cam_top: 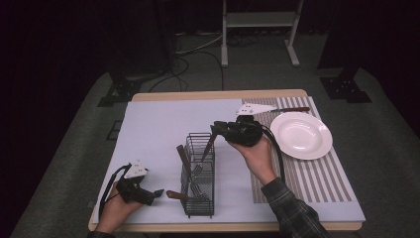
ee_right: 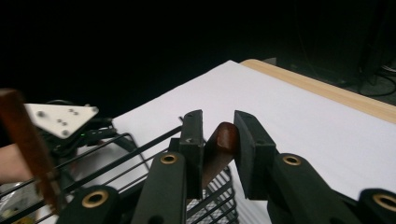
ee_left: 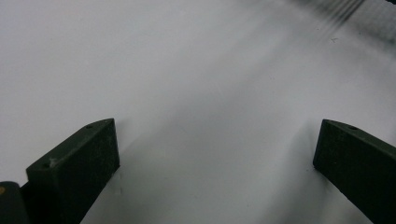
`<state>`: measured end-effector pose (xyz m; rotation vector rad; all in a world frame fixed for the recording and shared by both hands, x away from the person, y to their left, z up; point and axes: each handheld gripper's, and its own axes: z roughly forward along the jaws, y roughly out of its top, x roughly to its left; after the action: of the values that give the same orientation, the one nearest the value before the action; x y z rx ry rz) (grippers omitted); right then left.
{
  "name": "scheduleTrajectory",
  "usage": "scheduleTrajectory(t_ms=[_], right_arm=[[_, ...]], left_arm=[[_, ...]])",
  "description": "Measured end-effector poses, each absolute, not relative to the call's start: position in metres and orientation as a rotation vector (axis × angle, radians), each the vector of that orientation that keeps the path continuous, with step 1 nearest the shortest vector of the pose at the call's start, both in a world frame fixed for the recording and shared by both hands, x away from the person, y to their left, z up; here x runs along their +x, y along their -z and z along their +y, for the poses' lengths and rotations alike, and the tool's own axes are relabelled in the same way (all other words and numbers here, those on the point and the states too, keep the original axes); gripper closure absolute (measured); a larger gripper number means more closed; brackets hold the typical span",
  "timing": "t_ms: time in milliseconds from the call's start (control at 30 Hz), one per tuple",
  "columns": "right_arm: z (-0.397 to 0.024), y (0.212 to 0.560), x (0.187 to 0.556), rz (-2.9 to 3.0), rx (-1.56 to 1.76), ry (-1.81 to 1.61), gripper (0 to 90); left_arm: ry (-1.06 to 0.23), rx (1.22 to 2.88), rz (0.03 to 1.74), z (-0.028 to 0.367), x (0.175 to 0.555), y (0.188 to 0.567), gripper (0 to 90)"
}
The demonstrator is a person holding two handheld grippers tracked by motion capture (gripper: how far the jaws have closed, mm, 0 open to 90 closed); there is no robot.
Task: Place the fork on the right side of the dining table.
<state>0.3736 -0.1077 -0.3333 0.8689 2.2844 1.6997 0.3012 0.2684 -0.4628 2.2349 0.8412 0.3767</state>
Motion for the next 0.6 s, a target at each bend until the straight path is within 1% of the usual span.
scheduleTrajectory(t_ms=[400,600], right_arm=[[-0.113,0.325,0.359,2.328,0.786,-1.864,80.0],[-0.115,0.318,0.354,2.294,0.751,-1.873,80.2]], left_arm=[[-0.375,2.236,0.841,0.268,0.301,0.463,0.0],[-0.374,2.236,0.842,0.268,0.301,0.463,0.0]])
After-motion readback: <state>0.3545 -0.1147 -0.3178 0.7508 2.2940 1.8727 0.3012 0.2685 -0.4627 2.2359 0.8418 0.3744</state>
